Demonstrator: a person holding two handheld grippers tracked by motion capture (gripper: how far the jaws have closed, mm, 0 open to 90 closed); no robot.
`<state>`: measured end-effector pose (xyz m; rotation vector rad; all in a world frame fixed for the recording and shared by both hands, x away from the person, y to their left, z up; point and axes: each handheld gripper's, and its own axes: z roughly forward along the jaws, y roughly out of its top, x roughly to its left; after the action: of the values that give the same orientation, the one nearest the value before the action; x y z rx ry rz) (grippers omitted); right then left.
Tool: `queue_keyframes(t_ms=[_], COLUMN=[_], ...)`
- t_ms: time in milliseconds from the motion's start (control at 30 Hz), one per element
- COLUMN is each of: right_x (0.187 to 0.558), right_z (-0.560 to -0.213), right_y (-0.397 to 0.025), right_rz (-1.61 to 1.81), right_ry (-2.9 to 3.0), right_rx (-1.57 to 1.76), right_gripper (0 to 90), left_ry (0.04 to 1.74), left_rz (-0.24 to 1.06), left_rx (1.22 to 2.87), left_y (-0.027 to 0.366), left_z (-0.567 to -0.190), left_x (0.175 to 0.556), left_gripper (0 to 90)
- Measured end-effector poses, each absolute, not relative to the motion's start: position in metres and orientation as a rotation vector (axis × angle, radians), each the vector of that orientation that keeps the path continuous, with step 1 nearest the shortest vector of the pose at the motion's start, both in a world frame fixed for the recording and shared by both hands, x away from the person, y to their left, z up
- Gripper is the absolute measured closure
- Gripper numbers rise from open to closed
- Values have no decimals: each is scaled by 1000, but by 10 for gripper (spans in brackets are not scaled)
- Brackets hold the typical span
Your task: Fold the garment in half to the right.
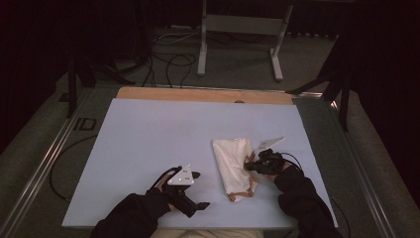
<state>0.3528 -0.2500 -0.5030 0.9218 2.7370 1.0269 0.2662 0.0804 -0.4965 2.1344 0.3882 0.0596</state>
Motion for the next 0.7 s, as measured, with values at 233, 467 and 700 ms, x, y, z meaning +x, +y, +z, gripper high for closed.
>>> queue_keyframes(t_ms=[233,467,700], right_x=[347,343,345], right_z=[-507,-493,-483], right_y=[-271,-269,-268], right_rz=[1055,1143,1195], right_ry=[2674,2632,2564], right_rx=[1023,988,1003], right_gripper=[900,900,749], left_ry=[395,393,394], left_rz=[61,62,65], left_rx=[2130,2131,2131], left_y=[82,82,83], left_z=[-497,-498,-498], left_x=[267,267,268], left_gripper=[2,2,2])
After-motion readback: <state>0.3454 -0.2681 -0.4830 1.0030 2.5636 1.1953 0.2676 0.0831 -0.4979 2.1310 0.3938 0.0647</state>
